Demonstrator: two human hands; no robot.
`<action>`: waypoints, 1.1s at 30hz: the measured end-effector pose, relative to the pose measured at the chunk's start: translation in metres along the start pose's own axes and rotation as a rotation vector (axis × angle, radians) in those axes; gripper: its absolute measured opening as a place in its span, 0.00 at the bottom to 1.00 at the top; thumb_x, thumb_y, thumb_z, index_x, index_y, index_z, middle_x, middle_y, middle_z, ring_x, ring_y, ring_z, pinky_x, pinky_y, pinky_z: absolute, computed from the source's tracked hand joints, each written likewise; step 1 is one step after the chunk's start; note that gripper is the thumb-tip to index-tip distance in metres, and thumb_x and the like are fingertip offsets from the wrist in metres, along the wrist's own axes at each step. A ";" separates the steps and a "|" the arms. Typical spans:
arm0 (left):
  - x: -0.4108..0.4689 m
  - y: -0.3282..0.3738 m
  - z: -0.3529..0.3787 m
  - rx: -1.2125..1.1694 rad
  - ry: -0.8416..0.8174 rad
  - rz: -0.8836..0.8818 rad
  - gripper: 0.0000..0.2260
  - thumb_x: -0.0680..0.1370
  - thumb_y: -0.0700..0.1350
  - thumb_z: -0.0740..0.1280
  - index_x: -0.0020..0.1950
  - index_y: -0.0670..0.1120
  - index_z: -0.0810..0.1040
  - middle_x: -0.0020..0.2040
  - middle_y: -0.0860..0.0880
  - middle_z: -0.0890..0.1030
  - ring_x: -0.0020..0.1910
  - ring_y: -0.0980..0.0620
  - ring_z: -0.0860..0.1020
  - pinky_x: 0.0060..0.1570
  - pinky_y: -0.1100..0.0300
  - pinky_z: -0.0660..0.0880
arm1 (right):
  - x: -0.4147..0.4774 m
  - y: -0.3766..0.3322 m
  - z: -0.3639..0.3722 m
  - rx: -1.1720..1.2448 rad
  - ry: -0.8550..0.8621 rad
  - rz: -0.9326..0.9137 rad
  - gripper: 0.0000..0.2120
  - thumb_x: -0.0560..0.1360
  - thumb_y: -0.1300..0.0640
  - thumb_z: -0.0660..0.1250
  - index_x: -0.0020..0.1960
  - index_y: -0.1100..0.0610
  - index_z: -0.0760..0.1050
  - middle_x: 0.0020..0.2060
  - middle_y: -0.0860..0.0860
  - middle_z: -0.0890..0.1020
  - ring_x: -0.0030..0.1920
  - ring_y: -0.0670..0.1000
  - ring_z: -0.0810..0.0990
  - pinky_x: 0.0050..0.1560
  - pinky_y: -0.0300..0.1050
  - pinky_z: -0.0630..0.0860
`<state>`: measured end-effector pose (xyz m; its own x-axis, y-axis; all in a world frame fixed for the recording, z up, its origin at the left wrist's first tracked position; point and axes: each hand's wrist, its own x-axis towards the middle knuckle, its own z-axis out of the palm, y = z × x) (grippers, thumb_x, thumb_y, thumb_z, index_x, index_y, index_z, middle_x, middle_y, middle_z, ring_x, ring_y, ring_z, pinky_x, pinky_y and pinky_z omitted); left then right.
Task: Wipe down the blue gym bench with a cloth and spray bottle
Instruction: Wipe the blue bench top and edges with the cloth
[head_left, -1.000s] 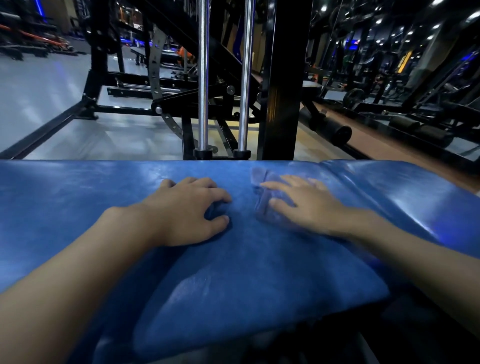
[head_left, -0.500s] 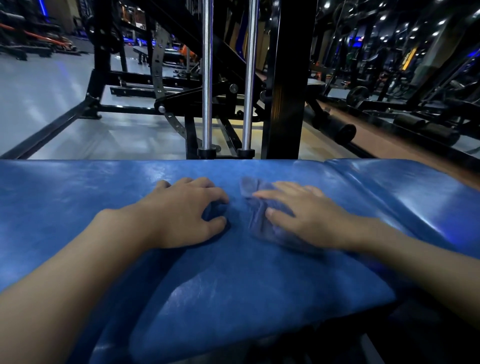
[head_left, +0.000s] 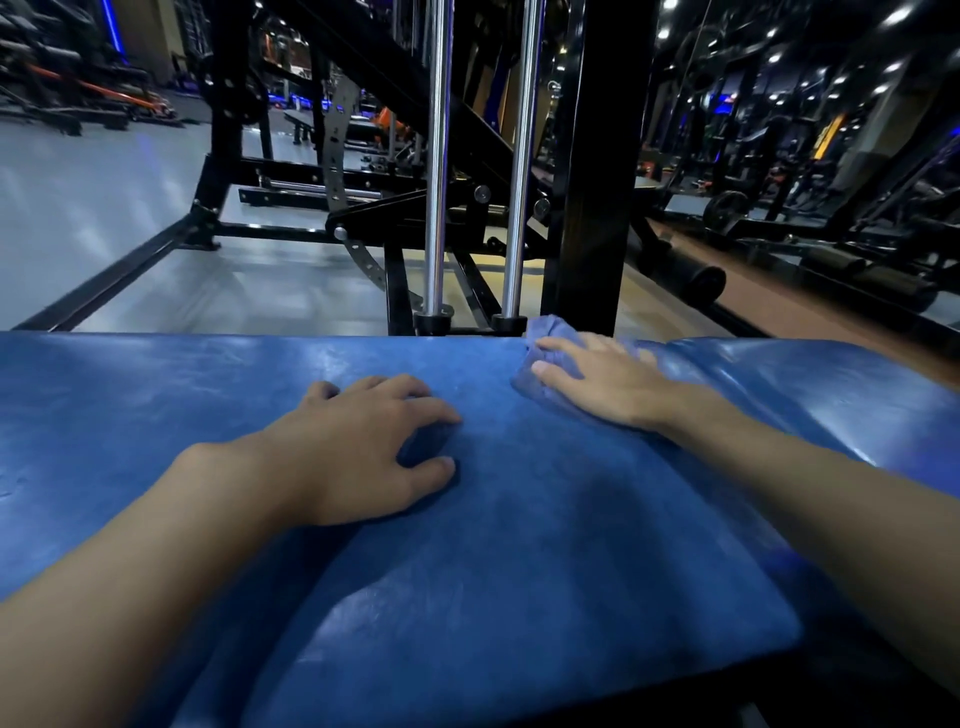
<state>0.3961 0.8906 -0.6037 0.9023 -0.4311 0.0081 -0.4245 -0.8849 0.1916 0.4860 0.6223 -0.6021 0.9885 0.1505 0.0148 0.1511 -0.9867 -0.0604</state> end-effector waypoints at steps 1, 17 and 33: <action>-0.001 -0.001 0.000 -0.008 0.006 0.001 0.26 0.74 0.69 0.54 0.71 0.66 0.65 0.70 0.63 0.64 0.72 0.58 0.62 0.69 0.47 0.58 | -0.013 -0.007 0.002 -0.015 0.003 -0.042 0.26 0.77 0.32 0.44 0.73 0.36 0.58 0.74 0.50 0.64 0.74 0.56 0.59 0.69 0.66 0.54; -0.022 -0.016 -0.004 0.011 -0.021 -0.049 0.24 0.76 0.68 0.57 0.71 0.65 0.65 0.73 0.61 0.64 0.73 0.55 0.62 0.70 0.46 0.56 | -0.170 -0.060 0.000 -0.044 -0.069 -0.356 0.37 0.66 0.23 0.34 0.74 0.31 0.43 0.79 0.45 0.40 0.77 0.45 0.34 0.74 0.61 0.37; -0.025 -0.021 -0.002 0.061 -0.006 0.000 0.36 0.66 0.73 0.40 0.73 0.69 0.57 0.74 0.65 0.58 0.75 0.62 0.55 0.71 0.54 0.54 | 0.039 -0.012 0.003 -0.003 0.004 0.203 0.25 0.75 0.36 0.45 0.70 0.38 0.62 0.68 0.55 0.67 0.69 0.59 0.63 0.65 0.69 0.55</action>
<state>0.3825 0.9206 -0.6056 0.9017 -0.4324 0.0020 -0.4288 -0.8937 0.1319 0.5227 0.6397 -0.6037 0.9986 -0.0522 0.0070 -0.0517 -0.9969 -0.0594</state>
